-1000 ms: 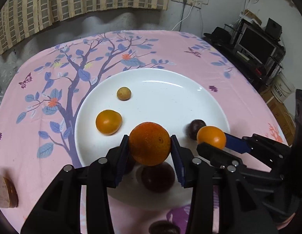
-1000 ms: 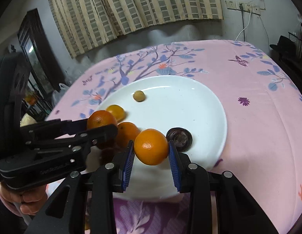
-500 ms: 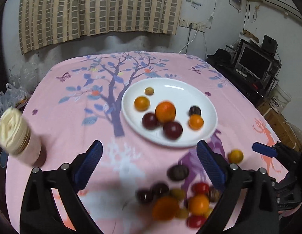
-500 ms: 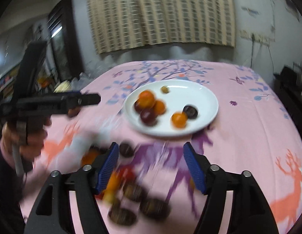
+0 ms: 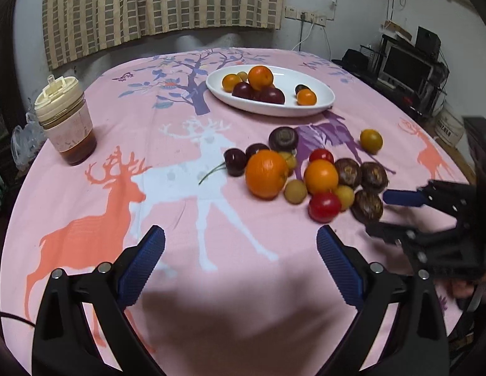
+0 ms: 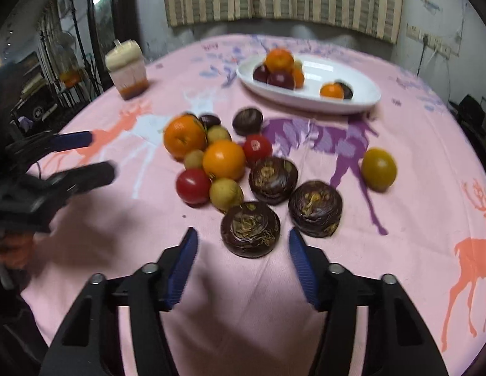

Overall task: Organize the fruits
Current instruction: 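Place a red tomato with the left tool while the right places a brown fruit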

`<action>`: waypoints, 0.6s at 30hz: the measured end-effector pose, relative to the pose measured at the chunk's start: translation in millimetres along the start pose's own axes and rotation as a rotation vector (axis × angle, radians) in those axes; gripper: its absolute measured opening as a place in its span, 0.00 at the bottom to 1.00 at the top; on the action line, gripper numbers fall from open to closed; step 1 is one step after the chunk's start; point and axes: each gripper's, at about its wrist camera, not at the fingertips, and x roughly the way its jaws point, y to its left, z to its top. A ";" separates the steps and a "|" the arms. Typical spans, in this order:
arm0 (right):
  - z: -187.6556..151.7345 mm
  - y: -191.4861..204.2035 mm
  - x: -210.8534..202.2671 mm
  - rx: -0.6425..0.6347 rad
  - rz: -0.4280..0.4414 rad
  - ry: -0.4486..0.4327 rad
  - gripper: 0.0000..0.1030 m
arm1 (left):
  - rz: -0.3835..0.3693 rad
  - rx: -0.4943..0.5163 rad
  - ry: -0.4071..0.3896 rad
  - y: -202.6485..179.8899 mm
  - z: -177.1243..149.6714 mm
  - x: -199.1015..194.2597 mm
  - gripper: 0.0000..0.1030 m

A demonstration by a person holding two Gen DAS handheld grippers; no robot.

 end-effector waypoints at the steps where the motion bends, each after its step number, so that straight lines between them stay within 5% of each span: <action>1: 1.6 -0.5 5.3 -0.005 -0.003 0.013 0.52 | -0.002 0.004 -0.001 -0.6 -1.8 -1.8 0.93; 8: 6.0 -0.8 15.6 -0.007 -0.033 0.040 0.42 | -0.017 0.006 -0.013 -2.5 -3.3 -7.5 0.93; 12: -3.9 -7.5 -1.5 0.068 0.000 -0.020 0.42 | -0.056 0.046 0.009 -20.4 0.5 3.8 0.92; 14: -7.3 -10.9 -8.9 0.091 -0.001 -0.047 0.42 | -0.095 0.083 0.026 -34.9 4.6 12.5 0.71; 18: -15.5 -16.1 -16.8 0.114 0.013 -0.065 0.42 | -0.117 0.142 0.062 -55.1 11.4 30.6 0.54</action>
